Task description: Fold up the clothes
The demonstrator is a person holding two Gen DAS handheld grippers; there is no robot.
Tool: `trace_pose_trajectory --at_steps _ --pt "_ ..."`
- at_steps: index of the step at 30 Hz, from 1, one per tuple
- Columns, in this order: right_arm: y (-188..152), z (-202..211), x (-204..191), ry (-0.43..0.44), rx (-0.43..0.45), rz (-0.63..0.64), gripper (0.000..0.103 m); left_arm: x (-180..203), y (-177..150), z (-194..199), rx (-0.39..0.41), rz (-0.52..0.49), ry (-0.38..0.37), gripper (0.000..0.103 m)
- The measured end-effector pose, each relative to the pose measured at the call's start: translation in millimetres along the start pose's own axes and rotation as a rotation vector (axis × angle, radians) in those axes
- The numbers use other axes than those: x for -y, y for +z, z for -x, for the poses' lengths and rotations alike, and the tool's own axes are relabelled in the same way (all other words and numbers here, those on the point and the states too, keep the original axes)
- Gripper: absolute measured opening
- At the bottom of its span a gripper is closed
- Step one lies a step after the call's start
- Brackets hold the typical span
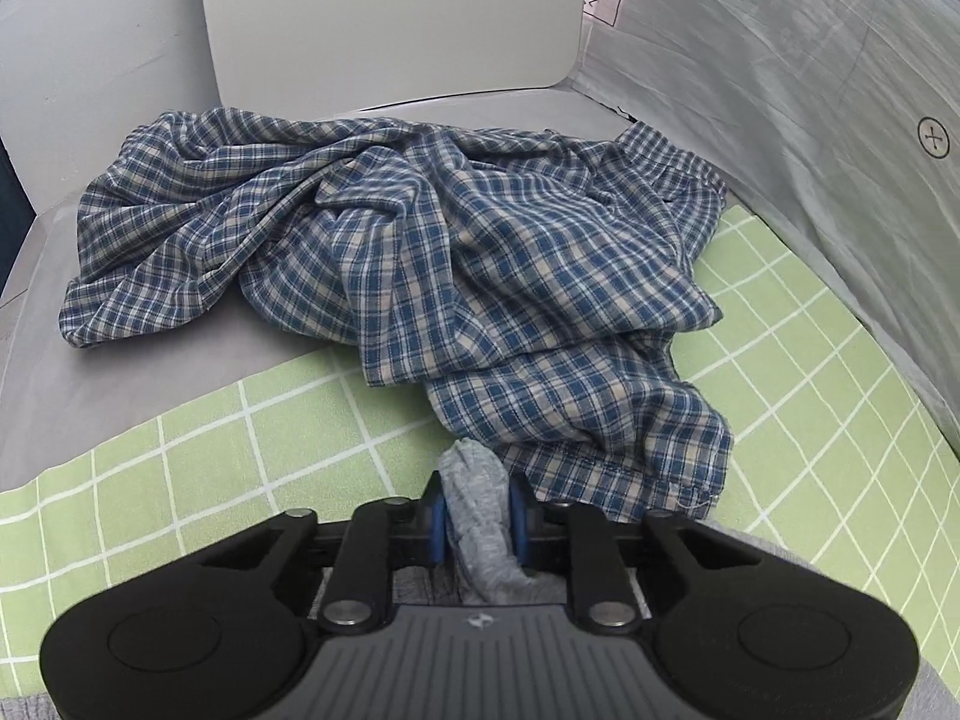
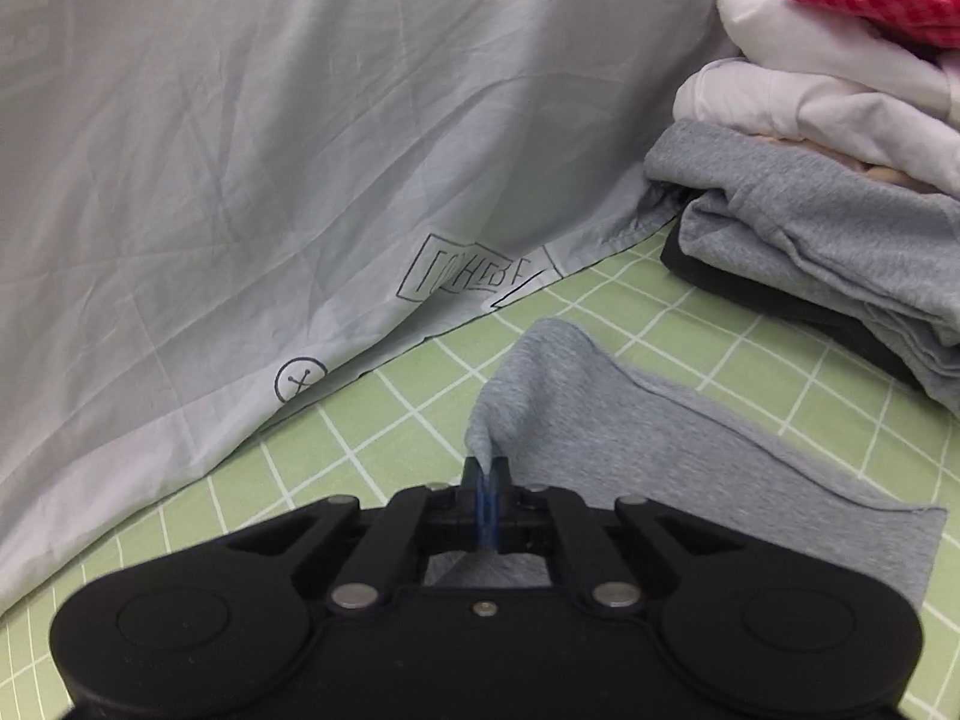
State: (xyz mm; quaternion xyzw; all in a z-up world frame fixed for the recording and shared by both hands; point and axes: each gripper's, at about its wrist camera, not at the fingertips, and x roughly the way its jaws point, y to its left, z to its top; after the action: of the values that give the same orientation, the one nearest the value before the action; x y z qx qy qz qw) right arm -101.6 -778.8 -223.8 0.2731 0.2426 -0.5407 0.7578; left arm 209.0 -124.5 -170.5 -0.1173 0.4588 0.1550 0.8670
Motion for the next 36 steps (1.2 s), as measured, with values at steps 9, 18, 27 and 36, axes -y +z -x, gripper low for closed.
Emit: trace_pose_trajectory --at_steps 9,18,27,36 --pt "13.4 90.0 67.8 -0.004 0.137 -0.011 0.002 -21.2 7.3 46.1 0.075 0.025 -0.074 0.013" --pt "-0.2 166.7 160.0 -0.05 0.202 -0.043 0.001 -69.9 1.7 90.5 0.125 0.037 -0.135 0.011" --pt "-16.8 213.5 245.3 -0.074 0.218 -0.121 0.001 -119.9 -22.2 126.1 0.144 0.047 -0.182 0.011" --pt "-51.1 237.9 298.2 -0.12 0.165 -0.134 0.001 -163.2 -60.4 131.2 0.094 0.047 -0.159 0.011"
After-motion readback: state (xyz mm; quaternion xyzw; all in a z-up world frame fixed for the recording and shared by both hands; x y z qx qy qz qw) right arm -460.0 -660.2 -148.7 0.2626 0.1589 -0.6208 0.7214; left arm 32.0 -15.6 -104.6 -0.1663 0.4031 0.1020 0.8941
